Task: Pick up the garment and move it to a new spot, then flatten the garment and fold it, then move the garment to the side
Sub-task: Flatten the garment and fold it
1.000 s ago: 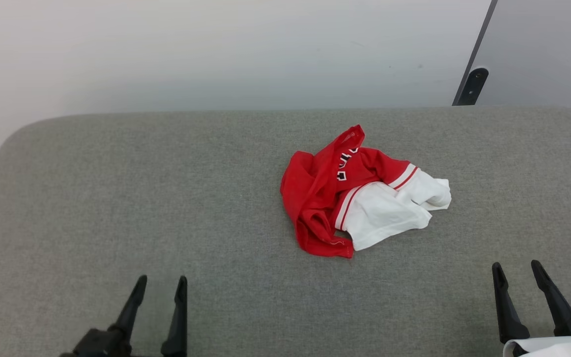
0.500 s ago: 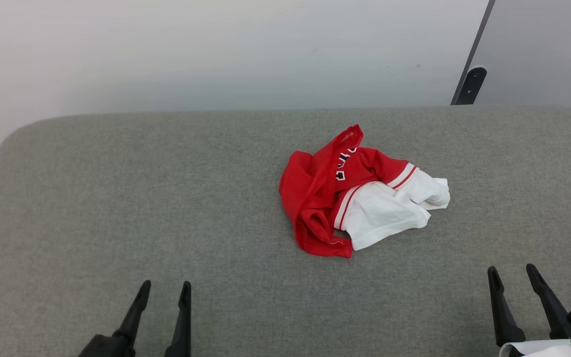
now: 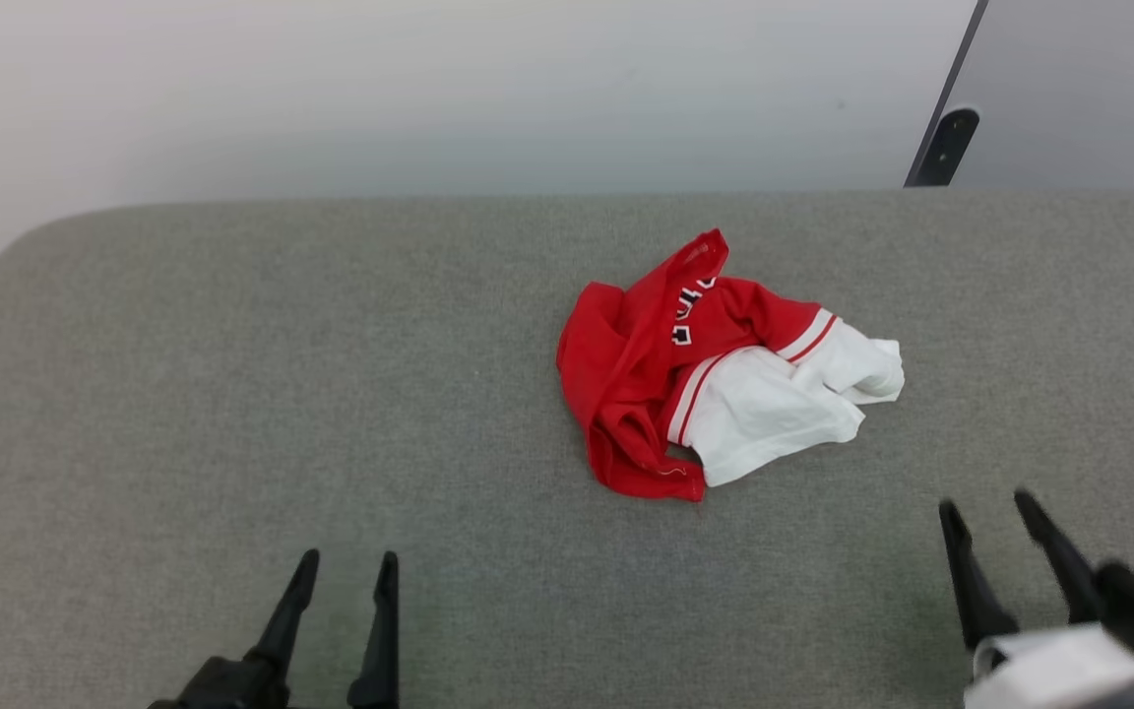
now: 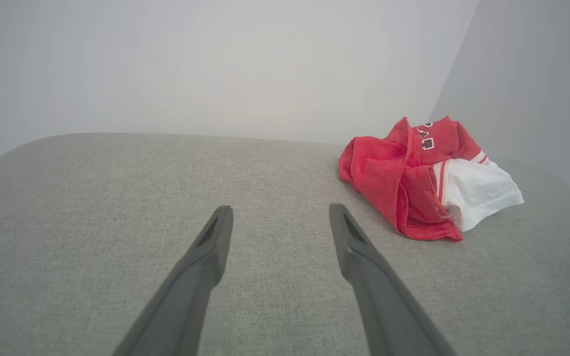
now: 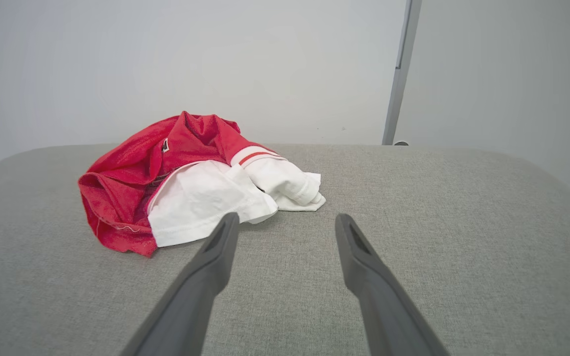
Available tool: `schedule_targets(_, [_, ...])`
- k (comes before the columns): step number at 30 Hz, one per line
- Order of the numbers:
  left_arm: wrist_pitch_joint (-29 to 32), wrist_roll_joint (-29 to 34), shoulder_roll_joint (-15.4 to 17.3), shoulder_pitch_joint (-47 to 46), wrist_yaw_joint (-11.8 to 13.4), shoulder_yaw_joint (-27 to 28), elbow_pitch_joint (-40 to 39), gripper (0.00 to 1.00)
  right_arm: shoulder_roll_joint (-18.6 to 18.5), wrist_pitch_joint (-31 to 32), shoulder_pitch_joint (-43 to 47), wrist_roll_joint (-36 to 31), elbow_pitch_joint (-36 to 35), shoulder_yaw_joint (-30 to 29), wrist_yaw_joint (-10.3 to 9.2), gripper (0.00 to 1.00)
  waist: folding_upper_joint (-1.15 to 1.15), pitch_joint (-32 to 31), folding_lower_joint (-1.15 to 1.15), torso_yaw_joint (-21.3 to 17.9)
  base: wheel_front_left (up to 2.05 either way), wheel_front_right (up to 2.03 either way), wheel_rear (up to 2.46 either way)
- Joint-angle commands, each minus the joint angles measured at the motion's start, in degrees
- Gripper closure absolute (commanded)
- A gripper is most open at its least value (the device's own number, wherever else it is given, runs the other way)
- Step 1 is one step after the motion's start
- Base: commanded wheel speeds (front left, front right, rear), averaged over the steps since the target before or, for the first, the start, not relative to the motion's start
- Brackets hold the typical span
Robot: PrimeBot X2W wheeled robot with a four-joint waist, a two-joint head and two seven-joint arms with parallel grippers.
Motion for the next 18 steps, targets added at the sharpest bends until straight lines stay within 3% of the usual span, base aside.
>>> schedule_targets(1, [-0.02, 0.29, -0.32, -0.8, -0.41, -0.12, 0.19, 0.0, -1.04, 1.06, -2.18, -0.18, 0.22, 0.69, -0.06, 0.0, 0.0, 0.98, 0.0, 0.02, 0.0, 0.0, 0.0])
schedule_targets(11, [-0.02, 0.77, -1.51, -5.47, -0.94, -1.15, 1.12, 0.0, -11.17, 16.84, -21.76, 4.16, 4.46, 7.05, -0.06, 0.0, 0.0, 7.65, 0.0, 0.51, 0.0, 0.0, 0.0])
schedule_targets(18, [-0.02, 0.86, -1.83, -9.15, -1.2, -2.58, 3.11, 0.0, -17.38, 27.07, -36.28, 12.57, 12.46, 17.18, -0.06, 0.0, 0.0, 11.51, 0.0, 1.47, 0.0, 0.0, 0.0])
